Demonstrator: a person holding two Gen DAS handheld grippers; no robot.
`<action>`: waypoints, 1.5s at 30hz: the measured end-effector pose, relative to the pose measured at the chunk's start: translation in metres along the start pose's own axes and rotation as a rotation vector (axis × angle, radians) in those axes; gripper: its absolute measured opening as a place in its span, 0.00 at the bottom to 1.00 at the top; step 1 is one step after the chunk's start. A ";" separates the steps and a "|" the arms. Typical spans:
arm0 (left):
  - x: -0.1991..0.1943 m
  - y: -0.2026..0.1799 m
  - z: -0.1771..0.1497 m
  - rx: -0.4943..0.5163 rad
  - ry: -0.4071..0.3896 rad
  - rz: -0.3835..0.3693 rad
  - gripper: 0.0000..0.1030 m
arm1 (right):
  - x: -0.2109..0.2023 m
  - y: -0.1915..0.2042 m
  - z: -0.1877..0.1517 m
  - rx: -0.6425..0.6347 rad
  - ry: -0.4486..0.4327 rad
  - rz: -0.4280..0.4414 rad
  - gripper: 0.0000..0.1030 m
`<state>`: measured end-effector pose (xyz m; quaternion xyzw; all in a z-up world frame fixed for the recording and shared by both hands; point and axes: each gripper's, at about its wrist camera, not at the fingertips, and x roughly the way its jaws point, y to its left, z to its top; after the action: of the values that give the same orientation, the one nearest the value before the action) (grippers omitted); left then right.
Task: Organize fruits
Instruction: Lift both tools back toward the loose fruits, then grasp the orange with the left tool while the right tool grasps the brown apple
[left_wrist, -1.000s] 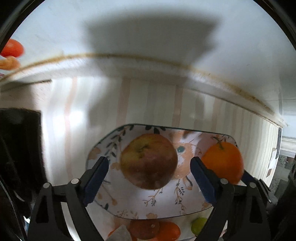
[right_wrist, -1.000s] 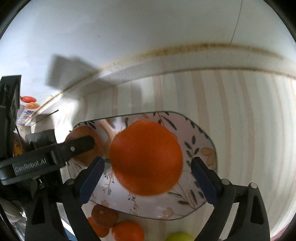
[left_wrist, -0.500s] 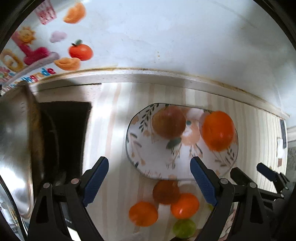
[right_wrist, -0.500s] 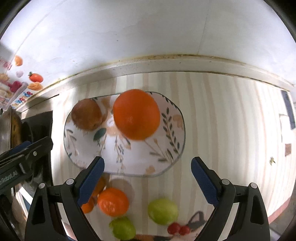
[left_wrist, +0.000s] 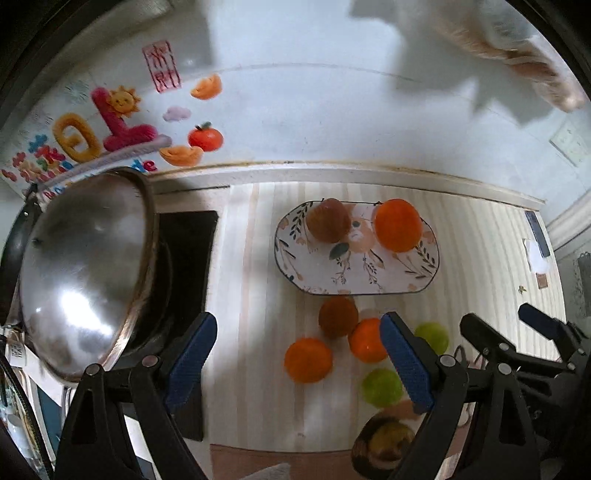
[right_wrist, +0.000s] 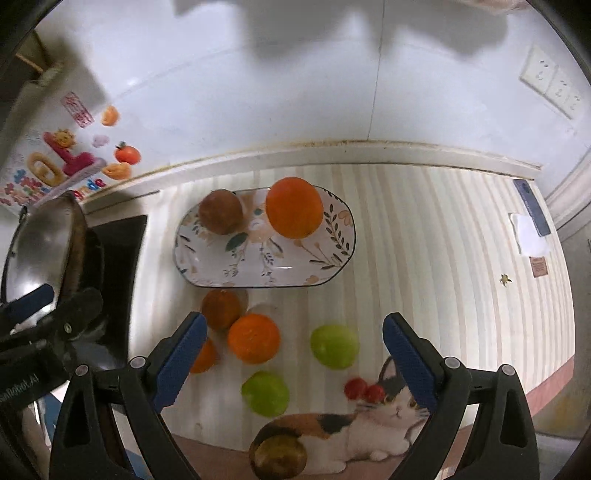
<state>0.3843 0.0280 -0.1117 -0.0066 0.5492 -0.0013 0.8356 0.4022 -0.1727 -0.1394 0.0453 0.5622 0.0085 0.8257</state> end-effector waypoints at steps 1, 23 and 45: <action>-0.006 0.001 -0.004 0.003 -0.011 0.001 0.88 | -0.008 0.002 -0.004 0.000 -0.012 0.000 0.95; 0.016 0.020 -0.077 -0.037 0.135 0.026 0.91 | 0.032 -0.015 -0.105 0.078 0.278 0.152 0.95; 0.150 -0.003 -0.065 -0.050 0.375 -0.013 0.91 | 0.126 -0.037 -0.135 0.078 0.476 0.153 0.67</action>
<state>0.3842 0.0235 -0.2755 -0.0307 0.6953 0.0059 0.7181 0.3218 -0.1926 -0.3083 0.1162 0.7355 0.0597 0.6647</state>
